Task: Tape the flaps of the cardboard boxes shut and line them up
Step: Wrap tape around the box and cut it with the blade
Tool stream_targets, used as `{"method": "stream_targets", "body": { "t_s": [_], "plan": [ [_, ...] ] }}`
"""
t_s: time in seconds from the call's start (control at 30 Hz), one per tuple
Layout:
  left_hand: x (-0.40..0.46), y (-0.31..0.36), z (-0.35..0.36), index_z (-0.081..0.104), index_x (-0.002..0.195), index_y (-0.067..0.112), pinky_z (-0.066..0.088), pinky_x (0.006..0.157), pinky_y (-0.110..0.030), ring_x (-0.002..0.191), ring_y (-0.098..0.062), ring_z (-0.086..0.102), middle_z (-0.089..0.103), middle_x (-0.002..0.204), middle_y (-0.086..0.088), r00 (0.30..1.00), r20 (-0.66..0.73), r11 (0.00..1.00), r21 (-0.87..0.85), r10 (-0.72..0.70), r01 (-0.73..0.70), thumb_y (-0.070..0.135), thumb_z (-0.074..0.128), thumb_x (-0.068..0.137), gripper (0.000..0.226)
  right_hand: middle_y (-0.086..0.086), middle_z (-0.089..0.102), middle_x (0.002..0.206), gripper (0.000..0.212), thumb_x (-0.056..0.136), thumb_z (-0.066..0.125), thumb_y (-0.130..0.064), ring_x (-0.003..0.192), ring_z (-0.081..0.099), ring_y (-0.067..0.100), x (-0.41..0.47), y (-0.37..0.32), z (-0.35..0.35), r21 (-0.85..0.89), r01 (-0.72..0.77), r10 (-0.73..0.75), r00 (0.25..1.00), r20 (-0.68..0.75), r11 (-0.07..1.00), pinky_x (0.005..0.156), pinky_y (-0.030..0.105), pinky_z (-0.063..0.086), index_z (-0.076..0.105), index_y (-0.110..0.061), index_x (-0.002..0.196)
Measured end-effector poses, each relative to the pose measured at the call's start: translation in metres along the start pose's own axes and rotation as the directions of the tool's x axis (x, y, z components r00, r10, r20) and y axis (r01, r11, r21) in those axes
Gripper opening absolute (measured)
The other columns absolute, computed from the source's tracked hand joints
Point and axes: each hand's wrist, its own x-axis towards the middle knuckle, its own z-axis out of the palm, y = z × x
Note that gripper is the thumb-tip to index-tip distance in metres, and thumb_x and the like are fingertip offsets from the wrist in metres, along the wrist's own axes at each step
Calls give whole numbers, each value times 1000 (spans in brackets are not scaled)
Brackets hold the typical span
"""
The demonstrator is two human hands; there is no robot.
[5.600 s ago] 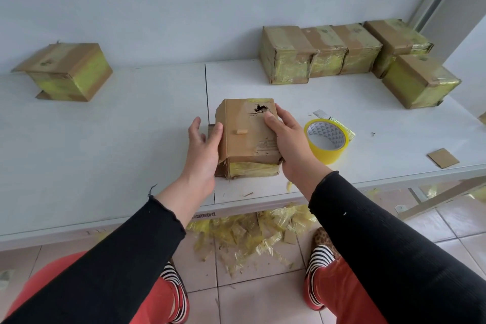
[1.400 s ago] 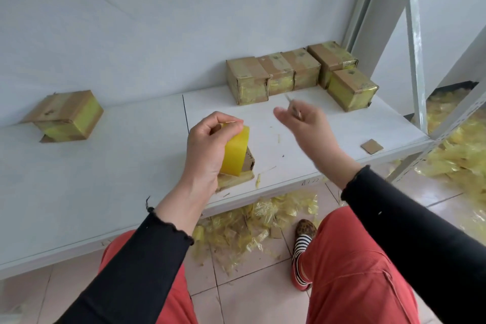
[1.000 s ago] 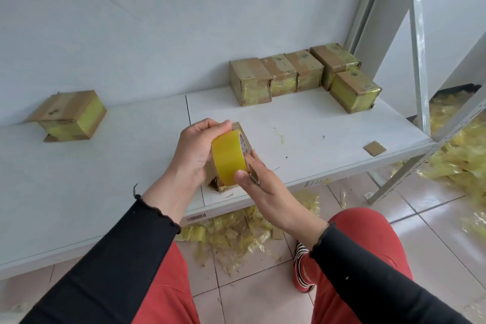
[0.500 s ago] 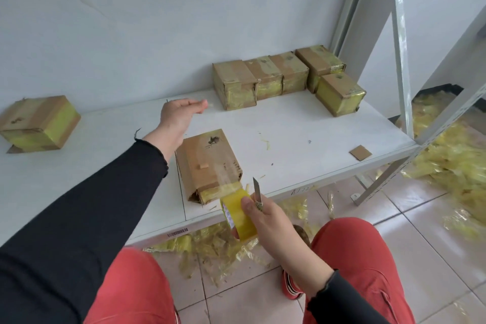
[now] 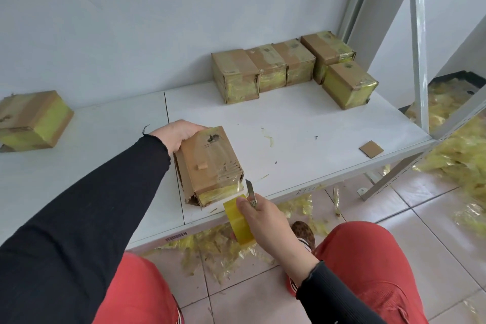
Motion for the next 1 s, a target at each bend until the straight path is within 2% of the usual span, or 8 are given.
{"method": "stream_targets", "body": {
  "t_s": [0.17,0.33,0.4,0.53,0.63,0.7,0.8,1.0],
  "plan": [
    [10,10,-2,67,82,8,51,69,-35,70,-28,63,67,81,-12,986,86,921,376,-143,101,28,66,99,26,-9,58,52,36,104,43,-51,52,51,0,6,-4,1,71,-23,21,999,30,997,60,29,38,43,-24,79],
    [23,6,-1,60,79,3,40,62,-31,64,-25,53,56,73,-13,995,30,767,639,-100,58,5,59,94,16,19,75,93,34,103,45,-53,94,72,34,7,-4,4,190,-20,12,999,45,982,92,49,55,45,-19,102],
    [23,9,1,60,86,2,42,64,-34,70,-27,55,57,82,-14,986,-91,721,692,141,-39,1,55,93,8,19,72,87,37,103,47,-52,91,71,39,6,-4,4,223,-16,5,999,48,975,90,53,56,49,-15,100],
    [-7,16,6,58,126,15,43,84,-36,110,-27,60,64,123,-3,581,-381,659,640,719,-395,18,46,102,27,23,72,81,44,104,47,-49,77,68,33,6,1,4,267,3,-20,998,61,964,80,50,54,58,-8,95],
    [-45,7,30,47,142,9,35,110,-45,145,-39,36,43,154,-18,738,-142,594,700,660,-397,50,32,105,58,15,70,76,40,104,47,-50,70,62,26,8,5,6,270,17,-30,999,43,963,75,43,52,59,-13,97],
    [-67,-20,58,14,163,8,9,126,-45,159,-33,0,3,172,-15,869,15,548,770,495,-326,75,14,96,95,-5,57,59,34,103,49,-50,61,53,18,9,5,6,268,11,-20,999,32,963,67,36,43,56,-21,87],
    [-68,-53,84,-14,162,11,-13,123,-39,157,-22,-21,-22,169,-9,850,30,458,832,525,-313,89,-5,79,114,1,67,70,38,102,51,-51,72,63,21,11,1,11,295,5,-17,999,40,956,75,37,49,63,-15,101],
    [-19,-15,54,-10,164,13,-9,126,-38,159,-20,-14,-14,172,-8,818,4,439,842,575,-312,101,-6,69,129,2,78,84,28,105,51,-42,81,77,21,29,-28,20,596,42,-75,997,30,802,76,36,60,63,-19,117]
  ]
}}
